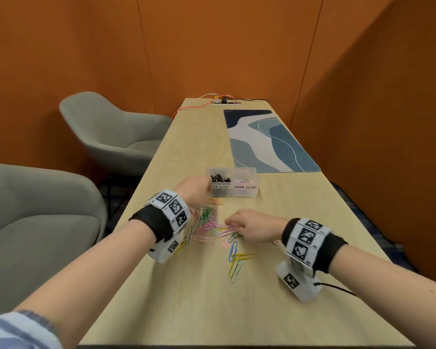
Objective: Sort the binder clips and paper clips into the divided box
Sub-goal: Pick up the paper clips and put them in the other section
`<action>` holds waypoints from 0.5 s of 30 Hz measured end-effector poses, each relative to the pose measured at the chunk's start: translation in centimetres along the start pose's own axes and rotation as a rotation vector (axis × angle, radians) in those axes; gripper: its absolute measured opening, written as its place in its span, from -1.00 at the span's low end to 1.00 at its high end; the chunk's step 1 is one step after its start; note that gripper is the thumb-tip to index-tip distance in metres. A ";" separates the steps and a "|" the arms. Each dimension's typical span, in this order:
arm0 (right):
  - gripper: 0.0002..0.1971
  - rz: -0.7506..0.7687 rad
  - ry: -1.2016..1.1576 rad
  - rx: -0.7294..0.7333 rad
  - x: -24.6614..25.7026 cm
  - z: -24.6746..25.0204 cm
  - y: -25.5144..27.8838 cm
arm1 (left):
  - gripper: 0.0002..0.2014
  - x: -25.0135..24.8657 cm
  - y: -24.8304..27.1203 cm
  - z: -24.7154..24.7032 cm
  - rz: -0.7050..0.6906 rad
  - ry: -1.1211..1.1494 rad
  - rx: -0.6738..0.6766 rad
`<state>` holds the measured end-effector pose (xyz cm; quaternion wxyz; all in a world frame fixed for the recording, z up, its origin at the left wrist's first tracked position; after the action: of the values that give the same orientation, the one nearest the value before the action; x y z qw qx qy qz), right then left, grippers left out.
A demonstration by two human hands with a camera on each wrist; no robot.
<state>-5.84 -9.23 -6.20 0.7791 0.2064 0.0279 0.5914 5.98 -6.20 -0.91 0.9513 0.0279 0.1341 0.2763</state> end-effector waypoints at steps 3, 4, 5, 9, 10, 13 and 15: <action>-0.55 -0.085 -0.078 -0.122 -2.5 2.1 2.3 | -0.58 -1.9 0.0 -3.3 -0.090 -0.047 0.158; -0.54 -0.137 -0.081 -0.147 -3.8 2.8 3.1 | -0.56 -1.9 -0.1 -4.2 -0.089 -0.070 0.195; -0.54 -0.197 -0.083 -0.159 -5.1 3.2 3.8 | -0.55 -1.8 -0.1 -4.8 -0.081 -0.082 0.223; -0.58 -0.411 -0.087 -0.064 -8.9 2.4 5.7 | -0.55 -1.6 0.1 -5.5 -0.073 -0.100 0.257; -0.62 -0.417 -0.088 -0.020 -8.7 1.7 5.8 | -0.56 -1.9 0.3 -5.4 -0.085 -0.096 0.256; -0.71 -0.336 -0.054 0.018 -5.9 0.4 5.3 | -0.59 -3.1 1.3 -5.0 -0.132 -0.063 0.260; -0.65 -0.237 -0.045 -0.019 -3.4 0.3 4.2 | -0.62 -3.5 2.0 -4.5 -0.149 -0.003 0.243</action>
<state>-10.64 -11.61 -5.12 0.8458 0.2076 0.0289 0.4906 0.91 -6.43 -4.14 0.9590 0.1332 0.1666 0.1866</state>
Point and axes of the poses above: each hand's wrist, its own y-axis away from the middle knuckle, its own z-axis out of the back of the hand, x = y × z, the point moved 10 cm from there along -y, towards the middle knuckle, and after that the axes turned 3 degrees about y, right-handed, at the moved point
